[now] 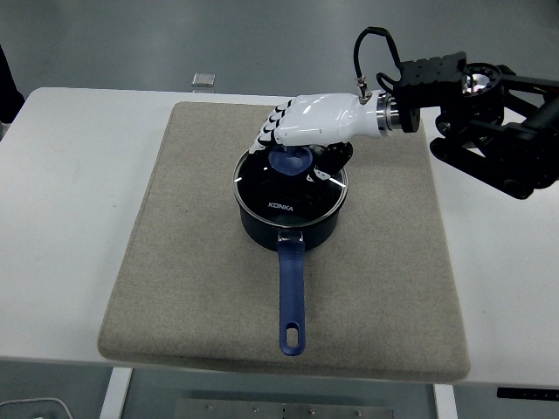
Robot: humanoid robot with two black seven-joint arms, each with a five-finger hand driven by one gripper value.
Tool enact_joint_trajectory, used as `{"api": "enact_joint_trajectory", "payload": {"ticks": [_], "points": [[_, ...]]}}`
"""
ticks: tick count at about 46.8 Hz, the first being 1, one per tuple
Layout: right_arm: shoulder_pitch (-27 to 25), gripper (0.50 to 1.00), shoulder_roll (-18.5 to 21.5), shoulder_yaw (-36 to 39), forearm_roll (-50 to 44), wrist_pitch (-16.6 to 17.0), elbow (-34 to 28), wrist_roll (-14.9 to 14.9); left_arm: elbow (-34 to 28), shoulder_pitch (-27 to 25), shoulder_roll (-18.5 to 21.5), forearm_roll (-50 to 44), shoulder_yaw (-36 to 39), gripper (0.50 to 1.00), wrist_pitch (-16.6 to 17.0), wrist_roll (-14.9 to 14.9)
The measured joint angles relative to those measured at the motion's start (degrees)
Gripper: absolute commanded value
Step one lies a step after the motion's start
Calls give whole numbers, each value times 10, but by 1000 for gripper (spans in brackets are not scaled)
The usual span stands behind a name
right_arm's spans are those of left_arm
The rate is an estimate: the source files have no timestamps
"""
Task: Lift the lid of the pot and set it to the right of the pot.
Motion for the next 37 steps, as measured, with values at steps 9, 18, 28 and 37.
{"api": "enact_joint_trajectory", "payload": {"ticks": [9, 18, 28, 37], "points": [[-2, 868, 0, 0, 0, 0, 0, 0, 0, 0, 0, 0, 0, 1000, 0, 0], [-5, 638, 0, 0, 1, 0, -1, 0, 0, 0, 0, 0, 0, 1000, 0, 0], [-4, 500, 0, 1, 2, 6, -1, 0, 0, 0, 0, 0, 0, 1000, 0, 0], [-4, 500, 1, 1, 2, 7, -3, 0, 0, 0, 0, 0, 0, 1000, 0, 0]]}}
